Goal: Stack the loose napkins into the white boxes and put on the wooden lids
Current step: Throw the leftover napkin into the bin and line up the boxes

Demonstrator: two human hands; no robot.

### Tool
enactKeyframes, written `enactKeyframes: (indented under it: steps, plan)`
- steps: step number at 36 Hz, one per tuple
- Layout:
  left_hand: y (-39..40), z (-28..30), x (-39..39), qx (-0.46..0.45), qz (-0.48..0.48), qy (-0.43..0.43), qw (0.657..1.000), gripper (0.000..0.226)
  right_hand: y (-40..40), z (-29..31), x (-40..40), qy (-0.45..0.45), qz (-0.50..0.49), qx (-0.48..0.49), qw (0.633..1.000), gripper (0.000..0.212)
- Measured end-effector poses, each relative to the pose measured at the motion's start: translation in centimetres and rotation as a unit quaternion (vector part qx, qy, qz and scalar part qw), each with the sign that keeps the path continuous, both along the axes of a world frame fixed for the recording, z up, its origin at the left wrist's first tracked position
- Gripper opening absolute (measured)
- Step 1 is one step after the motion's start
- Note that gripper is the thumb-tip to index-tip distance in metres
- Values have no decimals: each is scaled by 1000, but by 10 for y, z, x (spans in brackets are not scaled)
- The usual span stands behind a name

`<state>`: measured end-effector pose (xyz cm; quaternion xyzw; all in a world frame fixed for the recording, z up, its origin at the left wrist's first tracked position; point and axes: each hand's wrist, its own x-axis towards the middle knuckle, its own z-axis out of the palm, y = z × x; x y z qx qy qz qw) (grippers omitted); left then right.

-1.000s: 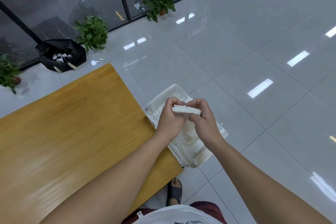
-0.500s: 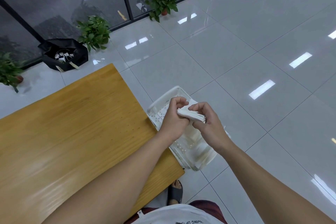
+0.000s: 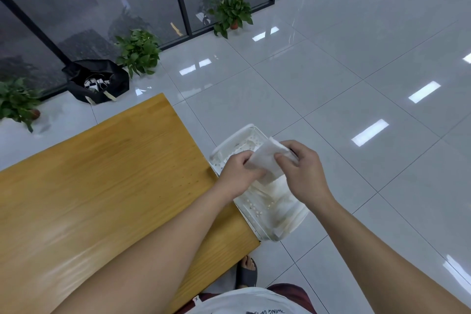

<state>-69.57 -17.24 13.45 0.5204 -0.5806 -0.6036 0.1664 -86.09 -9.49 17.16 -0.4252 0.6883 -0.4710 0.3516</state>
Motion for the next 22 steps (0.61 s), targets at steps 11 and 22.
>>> enactKeyframes:
  steps: [11,22]
  plan:
    - [3,-1,30,74,114,73,988,28,9,-15,-5,-146,-75,93,982,23]
    - [21,32,123,-54,105,12,993,39,-7,-8,53,-52,63,75,994,25]
